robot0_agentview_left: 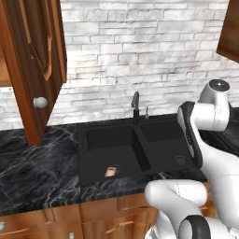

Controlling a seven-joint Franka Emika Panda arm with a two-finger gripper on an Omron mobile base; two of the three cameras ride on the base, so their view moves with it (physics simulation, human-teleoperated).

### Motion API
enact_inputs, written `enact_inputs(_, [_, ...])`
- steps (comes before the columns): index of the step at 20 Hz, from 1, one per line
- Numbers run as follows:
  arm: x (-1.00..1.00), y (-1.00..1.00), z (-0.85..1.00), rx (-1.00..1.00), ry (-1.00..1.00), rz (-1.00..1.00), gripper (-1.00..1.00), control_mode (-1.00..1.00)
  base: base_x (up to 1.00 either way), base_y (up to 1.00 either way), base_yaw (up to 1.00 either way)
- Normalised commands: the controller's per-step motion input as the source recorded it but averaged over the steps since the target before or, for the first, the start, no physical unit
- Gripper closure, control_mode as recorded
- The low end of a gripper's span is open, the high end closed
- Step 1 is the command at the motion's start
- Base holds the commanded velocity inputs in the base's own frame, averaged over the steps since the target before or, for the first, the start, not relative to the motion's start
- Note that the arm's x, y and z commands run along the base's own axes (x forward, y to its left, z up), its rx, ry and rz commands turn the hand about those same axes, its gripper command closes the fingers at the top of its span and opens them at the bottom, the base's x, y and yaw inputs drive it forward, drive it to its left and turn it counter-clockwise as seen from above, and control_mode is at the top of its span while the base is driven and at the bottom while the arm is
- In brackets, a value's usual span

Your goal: Pick up the dish brush and bar soap from the sink, and place them back in the cabinet, and close the cabinet doors.

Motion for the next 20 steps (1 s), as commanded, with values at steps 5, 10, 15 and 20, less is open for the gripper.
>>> enact_inputs(5, [-0.29,0.36,0.47,0.0,0.0,0.0,1.0,-1.0,0.0,0.0,0.0])
enact_inputs(10, [-0.19,0.37,0.37,0.0,0.0,0.0,1.0,-1.0,0.0,0.0,0.0])
enact_inputs(15, [-0.18,0.35,0.27,0.02,0.0,0.01,1.0,-1.0,0.0,0.0,0.0])
enact_inputs(20, [-0.17,0.41,0.25,0.0,0.0,0.05,1.0,-1.0,0.0,0.0,0.0])
